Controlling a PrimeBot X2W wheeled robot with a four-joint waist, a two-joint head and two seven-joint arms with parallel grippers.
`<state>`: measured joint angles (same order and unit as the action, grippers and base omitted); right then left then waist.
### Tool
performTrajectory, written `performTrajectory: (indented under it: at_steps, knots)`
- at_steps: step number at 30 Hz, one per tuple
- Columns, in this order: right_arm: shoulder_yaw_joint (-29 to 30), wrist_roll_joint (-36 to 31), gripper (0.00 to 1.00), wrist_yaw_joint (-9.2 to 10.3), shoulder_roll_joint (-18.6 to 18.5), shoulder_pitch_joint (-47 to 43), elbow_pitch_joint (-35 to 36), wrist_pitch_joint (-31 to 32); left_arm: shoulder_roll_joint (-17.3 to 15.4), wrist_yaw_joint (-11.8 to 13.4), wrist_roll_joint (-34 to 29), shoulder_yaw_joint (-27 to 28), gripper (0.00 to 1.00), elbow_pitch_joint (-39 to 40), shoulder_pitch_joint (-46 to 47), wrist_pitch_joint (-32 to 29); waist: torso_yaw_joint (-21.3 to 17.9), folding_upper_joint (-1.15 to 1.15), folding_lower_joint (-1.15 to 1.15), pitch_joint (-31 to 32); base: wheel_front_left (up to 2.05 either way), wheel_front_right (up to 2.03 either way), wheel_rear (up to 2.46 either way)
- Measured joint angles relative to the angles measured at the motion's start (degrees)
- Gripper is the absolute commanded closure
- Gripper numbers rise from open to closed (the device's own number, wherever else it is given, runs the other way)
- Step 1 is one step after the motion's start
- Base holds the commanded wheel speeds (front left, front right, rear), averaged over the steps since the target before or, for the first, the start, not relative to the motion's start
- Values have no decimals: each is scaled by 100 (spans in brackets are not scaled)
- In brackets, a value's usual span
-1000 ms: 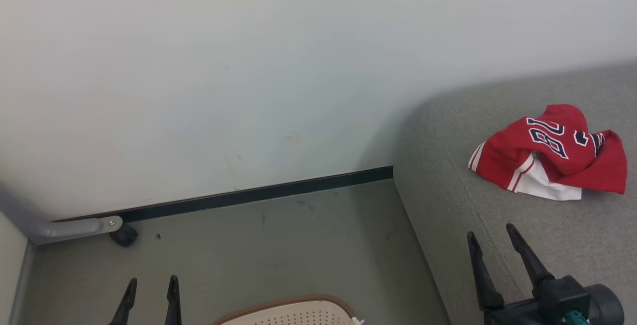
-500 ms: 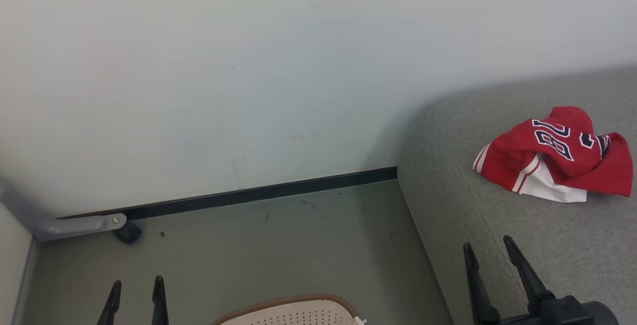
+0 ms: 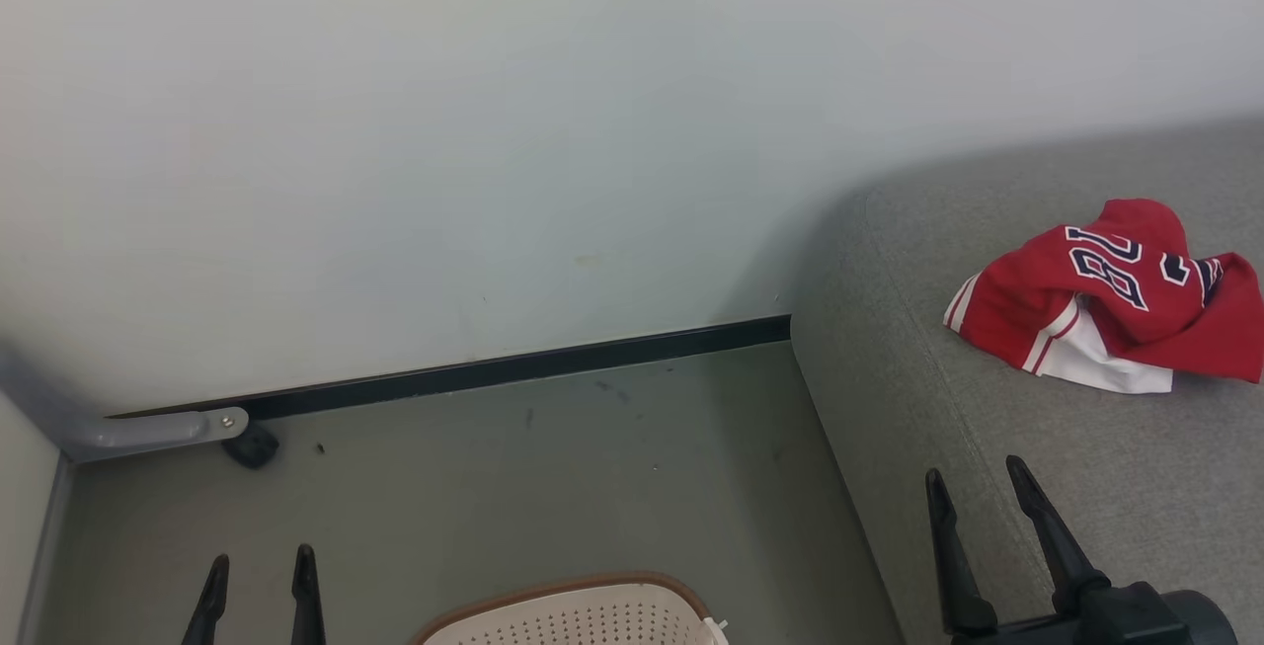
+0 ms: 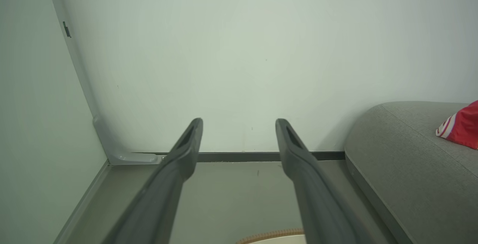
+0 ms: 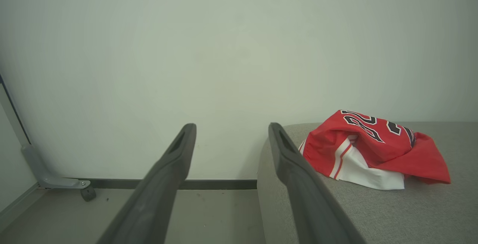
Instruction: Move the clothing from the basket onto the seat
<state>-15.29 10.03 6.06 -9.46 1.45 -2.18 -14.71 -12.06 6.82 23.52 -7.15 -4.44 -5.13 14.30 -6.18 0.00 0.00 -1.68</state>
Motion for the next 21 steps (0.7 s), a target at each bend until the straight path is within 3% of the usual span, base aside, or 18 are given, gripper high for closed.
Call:
performTrajectory:
  at_steps: [21]
  knots:
    - [31,-42,0,4,-11,58,267,0,36,25,-204,10,0,224,18,-131,43,0,0,-289,0,0,0]
